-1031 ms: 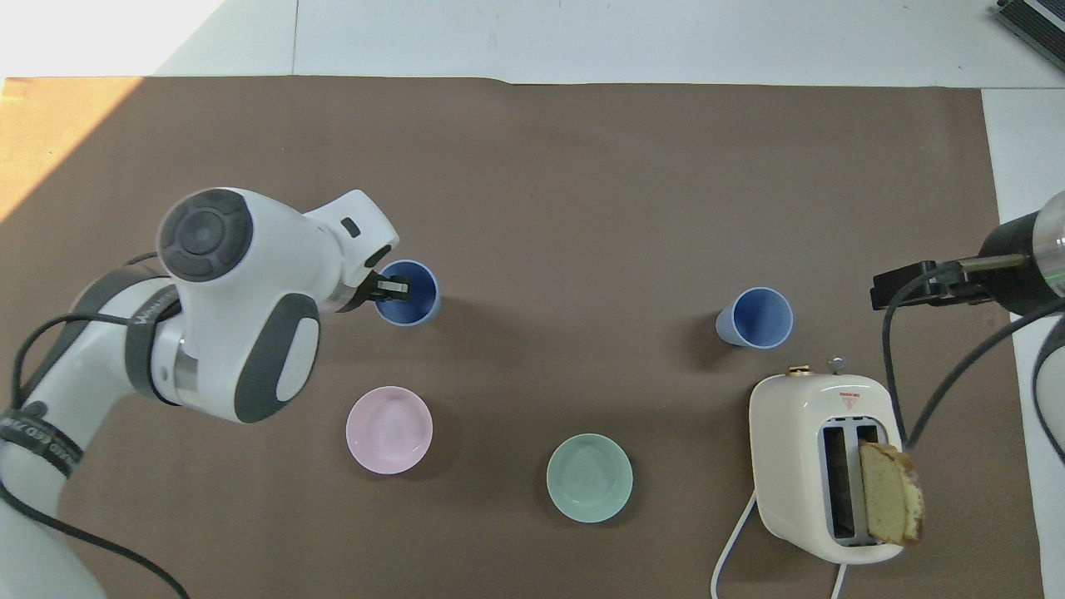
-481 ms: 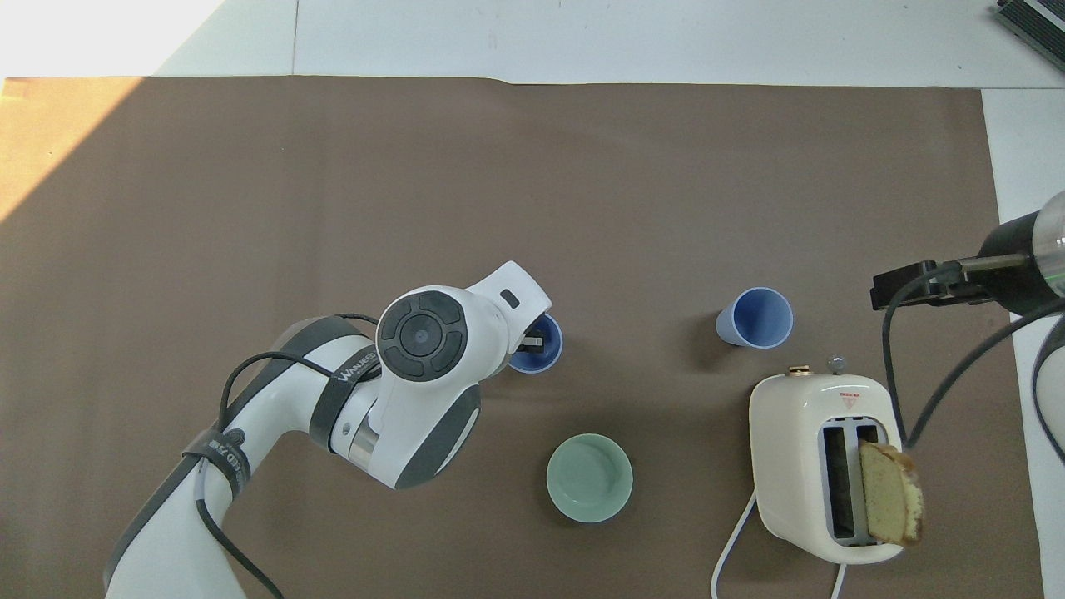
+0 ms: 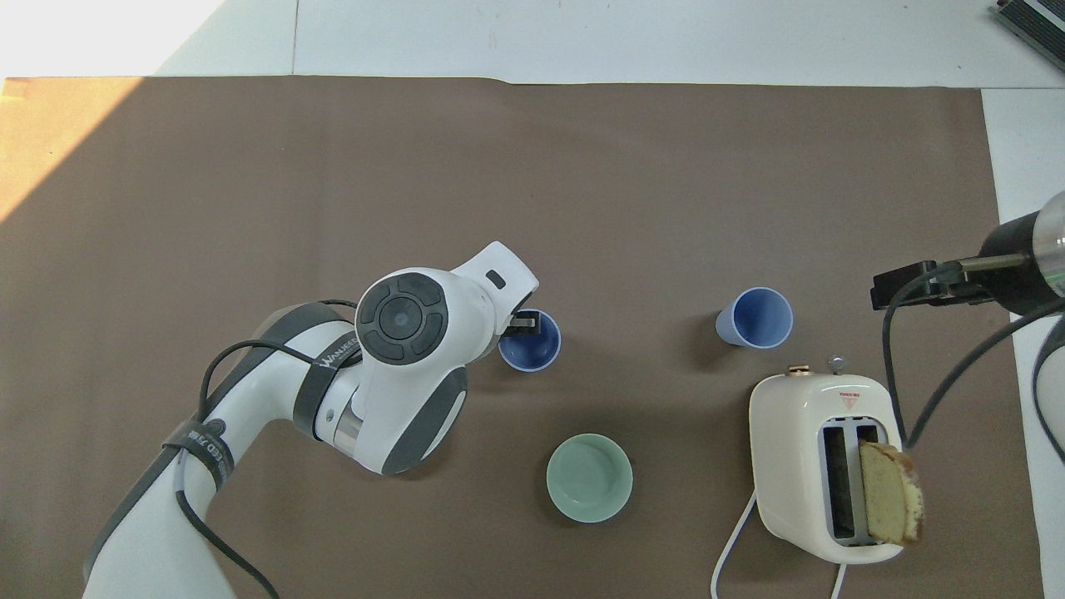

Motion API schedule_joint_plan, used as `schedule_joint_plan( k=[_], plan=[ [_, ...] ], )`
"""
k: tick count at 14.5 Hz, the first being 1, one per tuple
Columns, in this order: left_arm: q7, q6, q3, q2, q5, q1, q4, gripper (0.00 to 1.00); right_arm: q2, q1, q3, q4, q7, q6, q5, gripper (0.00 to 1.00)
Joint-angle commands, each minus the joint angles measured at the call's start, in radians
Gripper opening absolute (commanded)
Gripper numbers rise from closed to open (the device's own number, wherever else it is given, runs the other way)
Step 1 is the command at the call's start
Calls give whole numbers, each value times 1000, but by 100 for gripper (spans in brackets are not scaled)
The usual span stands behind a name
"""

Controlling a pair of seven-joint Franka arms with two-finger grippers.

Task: Stack blue cups with both arms
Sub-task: 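Release the cup and withdraw the left gripper while the right gripper reaches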

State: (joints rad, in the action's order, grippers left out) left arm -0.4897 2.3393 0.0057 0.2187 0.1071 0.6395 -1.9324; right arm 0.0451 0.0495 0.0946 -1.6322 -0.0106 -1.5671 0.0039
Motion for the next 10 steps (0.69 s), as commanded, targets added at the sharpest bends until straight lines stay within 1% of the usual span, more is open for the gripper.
schedule_joint_plan(
  k=[1,3,5,7,8,9,10],
  plan=[
    [17,-82,5,-62,-20,-70,15,100,6,24,5,2,17,1,-4,100],
    [106,-173,5,-146,-37,-153,15,100,6,24,5,2,17,1,-4,100],
    [242,-233,5,-200,-37,-251,24,100,6,24,5,2,18,1,-4,100],
    [318,-290,5,-234,-38,-323,36,100,5,23,8,0,24,-2,-5,100],
    [373,-329,5,-243,-38,-363,61,100,7,24,7,-8,24,-4,-5,100],
    [435,-380,5,-245,-38,-409,90,100,15,26,7,-26,24,-14,-5,100],
    [488,-424,5,-245,-38,-444,122,100,22,26,7,-69,23,-45,-5,100]
  ],
)
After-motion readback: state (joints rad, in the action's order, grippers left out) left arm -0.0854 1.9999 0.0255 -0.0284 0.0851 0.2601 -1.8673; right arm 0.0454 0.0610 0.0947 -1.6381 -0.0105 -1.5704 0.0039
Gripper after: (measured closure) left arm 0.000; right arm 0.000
